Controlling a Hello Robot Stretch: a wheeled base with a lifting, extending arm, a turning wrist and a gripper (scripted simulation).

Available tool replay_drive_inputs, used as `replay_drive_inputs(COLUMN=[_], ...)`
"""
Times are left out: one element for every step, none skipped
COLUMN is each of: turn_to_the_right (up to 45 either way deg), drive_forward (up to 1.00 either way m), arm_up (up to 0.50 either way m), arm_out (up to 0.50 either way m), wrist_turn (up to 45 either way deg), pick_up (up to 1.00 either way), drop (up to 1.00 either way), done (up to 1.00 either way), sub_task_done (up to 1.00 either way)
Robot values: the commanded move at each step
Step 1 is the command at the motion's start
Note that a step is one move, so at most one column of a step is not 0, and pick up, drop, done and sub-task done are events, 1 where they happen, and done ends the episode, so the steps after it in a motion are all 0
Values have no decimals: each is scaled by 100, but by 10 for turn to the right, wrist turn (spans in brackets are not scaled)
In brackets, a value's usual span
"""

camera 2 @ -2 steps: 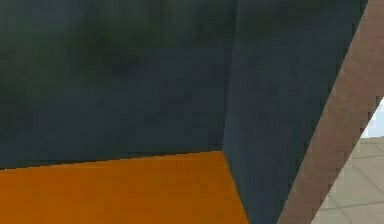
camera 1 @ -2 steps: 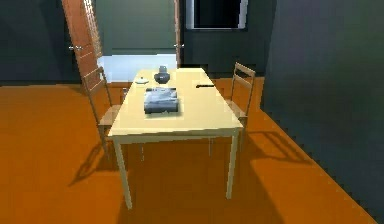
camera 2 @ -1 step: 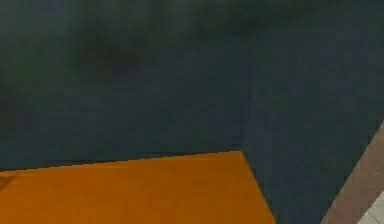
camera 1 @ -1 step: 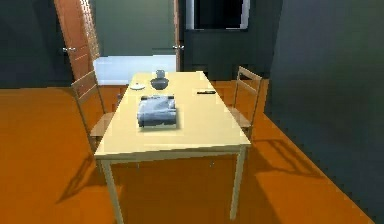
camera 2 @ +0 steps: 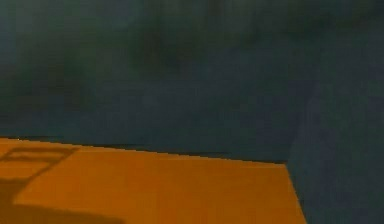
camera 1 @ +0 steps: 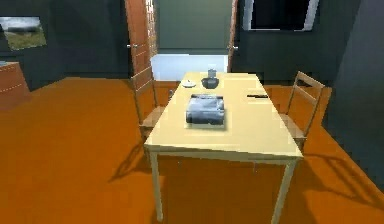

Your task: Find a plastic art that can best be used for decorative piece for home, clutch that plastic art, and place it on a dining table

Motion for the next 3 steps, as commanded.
replay_drive_inputs(turn_to_the_right=[0, -240, -30], drive_forward=[20, 0, 0], arm_up=[0, 0, 0], arm_out=[0, 0, 0], wrist_turn=[0, 0, 0], pick_up=[0, 0, 0], drop=[0, 0, 0], done=[0, 0, 0], sub_task_done=[0, 0, 0])
